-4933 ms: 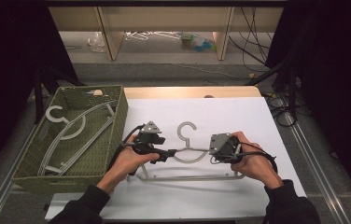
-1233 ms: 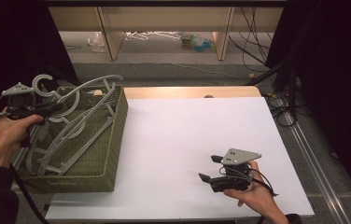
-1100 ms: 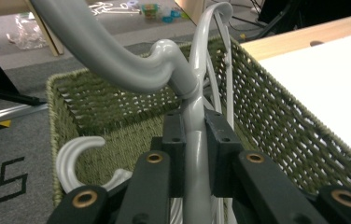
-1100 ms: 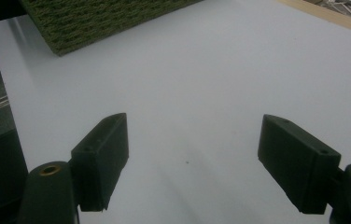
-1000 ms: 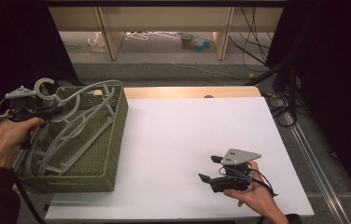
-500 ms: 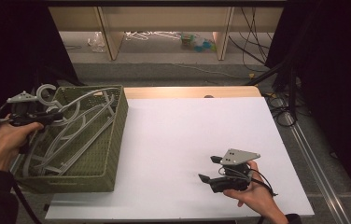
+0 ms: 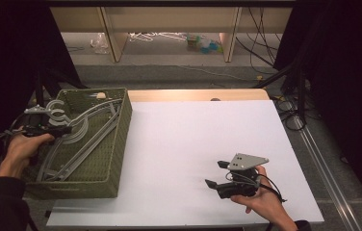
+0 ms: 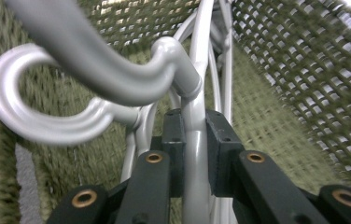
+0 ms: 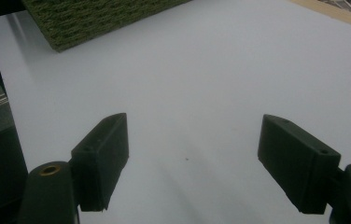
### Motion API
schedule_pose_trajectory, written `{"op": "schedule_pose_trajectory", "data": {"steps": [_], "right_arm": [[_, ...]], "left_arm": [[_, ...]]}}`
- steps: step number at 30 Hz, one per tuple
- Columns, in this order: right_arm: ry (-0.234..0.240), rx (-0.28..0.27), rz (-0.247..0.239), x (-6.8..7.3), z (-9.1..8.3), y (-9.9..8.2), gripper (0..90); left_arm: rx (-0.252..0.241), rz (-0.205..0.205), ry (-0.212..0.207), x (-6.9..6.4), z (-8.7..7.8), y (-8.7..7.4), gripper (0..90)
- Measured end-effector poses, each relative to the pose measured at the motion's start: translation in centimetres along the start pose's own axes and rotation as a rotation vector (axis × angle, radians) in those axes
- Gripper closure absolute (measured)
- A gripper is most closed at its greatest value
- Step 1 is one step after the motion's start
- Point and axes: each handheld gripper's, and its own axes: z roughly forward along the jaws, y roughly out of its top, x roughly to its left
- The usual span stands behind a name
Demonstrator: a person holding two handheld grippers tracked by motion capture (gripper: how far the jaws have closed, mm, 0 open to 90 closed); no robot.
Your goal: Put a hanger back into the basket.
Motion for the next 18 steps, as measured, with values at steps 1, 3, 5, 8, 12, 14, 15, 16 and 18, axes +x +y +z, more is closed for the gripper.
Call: {"op": "schedule_pose_trajectory", "data": {"steps": [1,3,5,8,12,14,15,16,18], "right_arm": [[0.004,0.002,0.0,0.0,0.0,0.0,25.7],[0.002,0.004,-0.003,0.0,0.0,0.0,25.7],[0.003,0.003,-0.003,0.1,0.0,0.0,25.7],[0.001,0.002,-0.006,0.0,0.0,0.0,25.7],[0.003,0.003,-0.004,0.0,0.0,0.0,25.7],[0.004,0.0,0.002,0.0,0.0,0.0,25.7],[0.0,-0.002,0.002,0.0,0.0,0.0,25.7],[0.001,-0.002,0.005,0.0,0.0,0.0,25.7],[0.0,-0.002,0.005,-0.2,0.1,-0.1,25.7]], "left_arm": [[-0.012,-0.012,0.003,0.1,0.1,-0.2,79.3],[-0.011,-0.022,0.01,0.3,0.2,-0.4,79.2],[-0.029,-0.048,0.02,0.2,0.4,-0.4,79.2],[0.005,-0.037,0.057,0.4,0.6,-0.5,78.3],[0.026,-0.041,0.131,0.6,0.3,-0.7,64.3],[-0.001,-0.039,0.135,0.5,-0.2,-0.6,61.5],[-0.02,-0.041,0.141,0.3,-0.6,-0.5,58.5],[-0.04,-0.042,0.139,0.1,-1.0,-0.4,55.2],[-0.09,-0.042,0.12,-0.6,-1.7,-0.1,51.4]]}}
